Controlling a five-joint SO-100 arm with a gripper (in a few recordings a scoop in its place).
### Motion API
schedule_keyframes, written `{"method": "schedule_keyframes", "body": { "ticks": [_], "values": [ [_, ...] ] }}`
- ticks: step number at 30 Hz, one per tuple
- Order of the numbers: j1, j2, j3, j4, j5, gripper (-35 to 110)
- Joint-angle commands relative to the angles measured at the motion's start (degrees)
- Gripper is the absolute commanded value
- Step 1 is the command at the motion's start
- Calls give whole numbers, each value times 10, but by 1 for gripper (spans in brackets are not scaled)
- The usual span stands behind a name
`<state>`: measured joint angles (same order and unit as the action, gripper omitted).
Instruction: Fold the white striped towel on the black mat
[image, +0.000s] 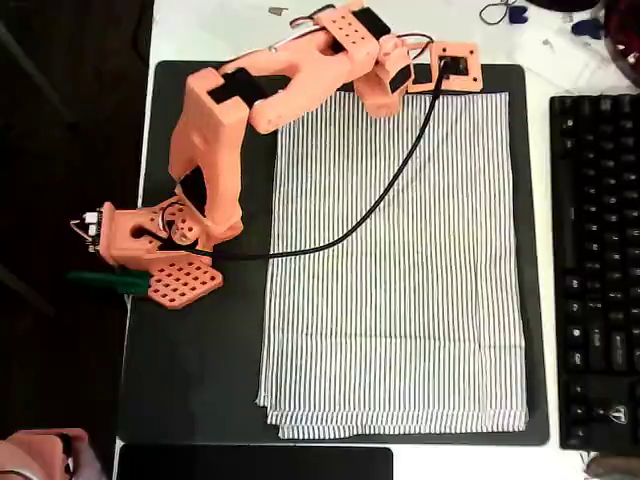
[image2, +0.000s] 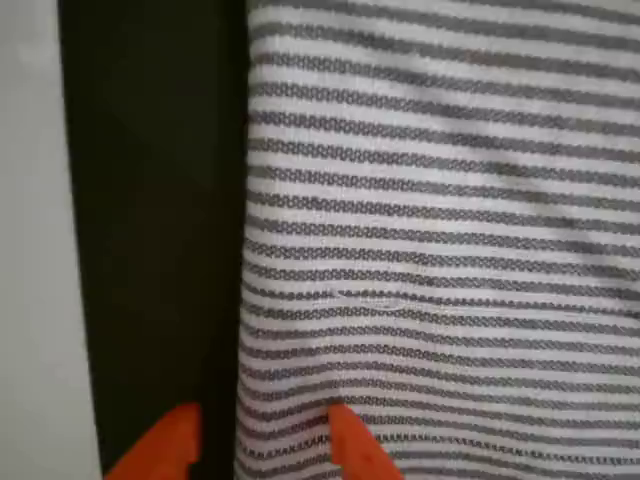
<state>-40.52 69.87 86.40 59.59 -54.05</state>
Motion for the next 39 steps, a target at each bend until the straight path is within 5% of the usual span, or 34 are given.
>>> {"method": "schedule_keyframes", "body": {
  "ticks": [1, 12, 30, 39],
  "values": [
    [3, -4, -26, 3, -1, 18],
    [35, -47, 13, 3, -32, 0],
    [33, 113, -49, 169, -25, 0],
    [-58, 73, -200, 238, 38, 0]
  ]
}}
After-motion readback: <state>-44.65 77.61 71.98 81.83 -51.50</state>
